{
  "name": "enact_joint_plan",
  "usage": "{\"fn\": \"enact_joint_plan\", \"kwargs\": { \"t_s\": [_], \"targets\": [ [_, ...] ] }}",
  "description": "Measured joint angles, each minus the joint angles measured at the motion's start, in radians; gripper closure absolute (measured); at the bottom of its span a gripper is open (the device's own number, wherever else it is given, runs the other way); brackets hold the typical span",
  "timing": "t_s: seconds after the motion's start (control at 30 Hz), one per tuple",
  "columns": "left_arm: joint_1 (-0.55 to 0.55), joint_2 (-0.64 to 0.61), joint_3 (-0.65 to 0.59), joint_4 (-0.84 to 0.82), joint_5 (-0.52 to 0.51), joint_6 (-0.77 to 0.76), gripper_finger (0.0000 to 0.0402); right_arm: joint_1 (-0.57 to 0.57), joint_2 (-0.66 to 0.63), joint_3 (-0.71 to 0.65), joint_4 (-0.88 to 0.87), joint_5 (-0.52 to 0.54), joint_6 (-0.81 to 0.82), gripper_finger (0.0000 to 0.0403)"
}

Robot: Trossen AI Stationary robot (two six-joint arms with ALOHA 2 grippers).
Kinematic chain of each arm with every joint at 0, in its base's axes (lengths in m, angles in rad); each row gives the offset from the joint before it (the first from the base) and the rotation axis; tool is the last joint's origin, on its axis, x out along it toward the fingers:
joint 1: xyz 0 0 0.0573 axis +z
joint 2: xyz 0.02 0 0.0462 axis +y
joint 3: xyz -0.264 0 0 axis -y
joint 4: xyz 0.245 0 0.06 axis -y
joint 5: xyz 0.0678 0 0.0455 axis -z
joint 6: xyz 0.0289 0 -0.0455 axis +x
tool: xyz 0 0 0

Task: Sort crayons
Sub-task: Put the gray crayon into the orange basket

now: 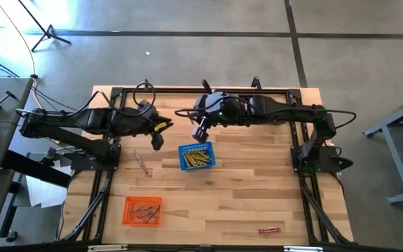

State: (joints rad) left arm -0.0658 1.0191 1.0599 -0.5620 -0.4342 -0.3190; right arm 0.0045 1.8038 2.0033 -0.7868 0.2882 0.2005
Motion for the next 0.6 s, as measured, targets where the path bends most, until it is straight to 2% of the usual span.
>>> {"fn": "enact_joint_plan", "kwargs": {
  "t_s": [0.23,0.37,0.6],
  "targets": [
    [0.0,0.02,0.0,0.076,0.11,0.016,0.0341,0.025,0.0,0.0,0.022,0.0,0.0,0.0398],
    [-0.001,0.036,0.001,0.133,0.113,0.037,0.0339,0.034,0.0,0.0,0.042,0.0,0.0,0.0398],
    [0.0,0.066,0.0,0.181,0.113,0.064,0.0296,0.036,0.0,0.0,0.049,0.001,0.0,0.0398]
  ]
}}
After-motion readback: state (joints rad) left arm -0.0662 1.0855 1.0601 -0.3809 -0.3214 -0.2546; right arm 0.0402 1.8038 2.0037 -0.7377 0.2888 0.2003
